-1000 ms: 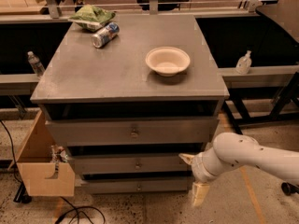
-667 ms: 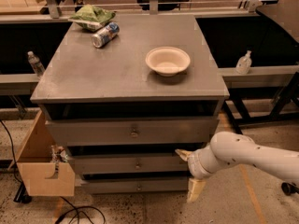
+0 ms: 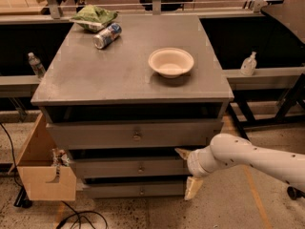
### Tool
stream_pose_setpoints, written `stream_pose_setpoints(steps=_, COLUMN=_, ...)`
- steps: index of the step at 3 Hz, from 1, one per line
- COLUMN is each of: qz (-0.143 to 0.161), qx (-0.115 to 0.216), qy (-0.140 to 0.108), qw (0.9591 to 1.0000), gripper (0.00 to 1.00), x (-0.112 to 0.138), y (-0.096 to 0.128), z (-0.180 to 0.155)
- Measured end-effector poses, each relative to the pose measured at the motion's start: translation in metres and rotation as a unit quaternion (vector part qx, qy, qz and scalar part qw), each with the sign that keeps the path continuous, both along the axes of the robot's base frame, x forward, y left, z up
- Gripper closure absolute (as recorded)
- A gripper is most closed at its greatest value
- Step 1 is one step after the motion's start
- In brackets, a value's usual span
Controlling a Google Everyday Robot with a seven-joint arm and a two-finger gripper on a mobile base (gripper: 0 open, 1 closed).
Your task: Open middle drawer
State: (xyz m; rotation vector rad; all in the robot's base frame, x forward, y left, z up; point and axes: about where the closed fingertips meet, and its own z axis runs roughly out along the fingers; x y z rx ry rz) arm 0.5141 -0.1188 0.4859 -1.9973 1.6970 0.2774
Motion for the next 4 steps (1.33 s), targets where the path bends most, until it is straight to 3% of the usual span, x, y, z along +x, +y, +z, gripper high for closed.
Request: stream_pose_setpoints(steps=4, qz=-0.013, qx=0.002, qy=-0.016, qw=0.9998, gripper=0.00, x=0.036, y=-0.001, z=-0.038)
